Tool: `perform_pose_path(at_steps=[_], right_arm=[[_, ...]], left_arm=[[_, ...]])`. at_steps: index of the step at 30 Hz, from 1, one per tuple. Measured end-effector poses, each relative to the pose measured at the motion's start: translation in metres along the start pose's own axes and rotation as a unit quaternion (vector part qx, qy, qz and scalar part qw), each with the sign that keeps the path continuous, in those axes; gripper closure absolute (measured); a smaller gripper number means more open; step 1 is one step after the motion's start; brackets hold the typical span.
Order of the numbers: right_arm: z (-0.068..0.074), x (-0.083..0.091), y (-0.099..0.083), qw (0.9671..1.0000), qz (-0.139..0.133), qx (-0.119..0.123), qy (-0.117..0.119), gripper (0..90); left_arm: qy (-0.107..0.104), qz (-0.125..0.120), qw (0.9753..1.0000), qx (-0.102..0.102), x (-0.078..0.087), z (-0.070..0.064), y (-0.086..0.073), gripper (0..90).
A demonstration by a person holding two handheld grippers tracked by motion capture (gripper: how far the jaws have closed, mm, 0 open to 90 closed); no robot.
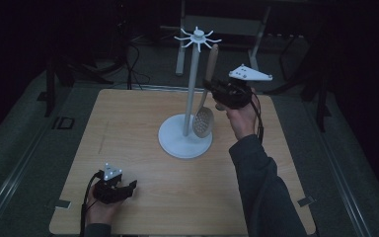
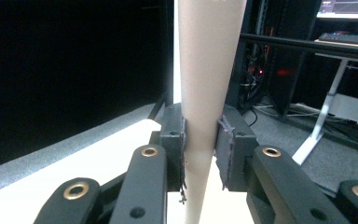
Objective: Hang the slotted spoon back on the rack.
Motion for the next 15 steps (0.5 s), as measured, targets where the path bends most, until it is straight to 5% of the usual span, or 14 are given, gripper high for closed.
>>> perform_pose_path(at_steps=[15], right_arm=[[0.004, -0.013, 0.003, 1.0, 0.008, -0.004, -0.004, 74.3]], left_arm=[[0.0, 0.0, 1.0, -0.001, 0.0, 0.0, 0.0, 36.1]])
Point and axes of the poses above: each handheld gripper's, and its own axes: x roughly backward along the jaws, y roughly out of its top, z roughly to its left, the point moved 5 cm from there along -x, roughly forward along the jaws, and after that the axes turned 6 degrees about -z, right-handed, at the moved point
